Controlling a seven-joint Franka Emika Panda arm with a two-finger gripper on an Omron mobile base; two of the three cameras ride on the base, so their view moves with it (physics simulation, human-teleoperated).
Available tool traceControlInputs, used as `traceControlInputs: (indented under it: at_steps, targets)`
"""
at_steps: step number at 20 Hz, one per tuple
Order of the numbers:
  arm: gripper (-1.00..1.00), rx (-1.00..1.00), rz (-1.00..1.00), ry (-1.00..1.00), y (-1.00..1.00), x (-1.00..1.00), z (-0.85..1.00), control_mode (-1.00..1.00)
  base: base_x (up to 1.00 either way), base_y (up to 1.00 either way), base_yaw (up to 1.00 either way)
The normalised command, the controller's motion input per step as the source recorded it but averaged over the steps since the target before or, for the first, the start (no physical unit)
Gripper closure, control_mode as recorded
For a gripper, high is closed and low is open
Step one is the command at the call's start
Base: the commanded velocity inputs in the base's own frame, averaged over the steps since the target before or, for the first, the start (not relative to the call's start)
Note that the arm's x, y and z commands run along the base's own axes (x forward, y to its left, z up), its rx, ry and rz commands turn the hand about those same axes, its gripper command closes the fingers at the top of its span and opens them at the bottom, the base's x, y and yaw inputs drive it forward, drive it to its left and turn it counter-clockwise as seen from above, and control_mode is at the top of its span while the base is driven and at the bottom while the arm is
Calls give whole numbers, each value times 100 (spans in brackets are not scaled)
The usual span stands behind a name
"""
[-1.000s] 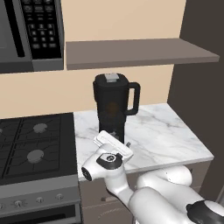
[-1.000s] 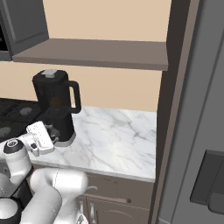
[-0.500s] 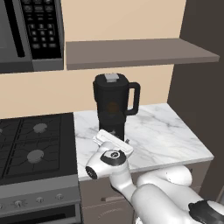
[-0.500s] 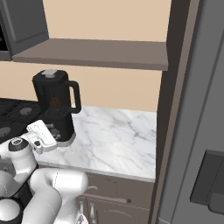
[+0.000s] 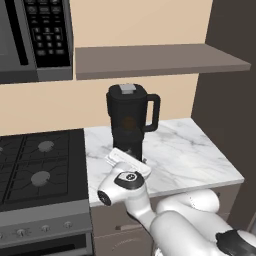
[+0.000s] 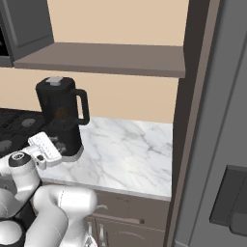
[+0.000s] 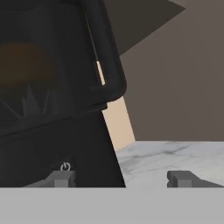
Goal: Open the blender lid, put the orange in the blender, close the lid, and start the blender.
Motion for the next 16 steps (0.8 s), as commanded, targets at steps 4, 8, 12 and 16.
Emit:
traceControlInputs:
  at_steps: [4,8,12,16]
  targets:
    - [-100,0,1,-20,0,-74,9,-100,0,0,0]
    - [-100,0,0,-20,0,-61,48,-100,0,0,0]
    - [-100,-1,0,-17,0,-49,61,-100,0,0,0]
    - [-100,-2,0,-13,0,-49,69,-100,0,0,0]
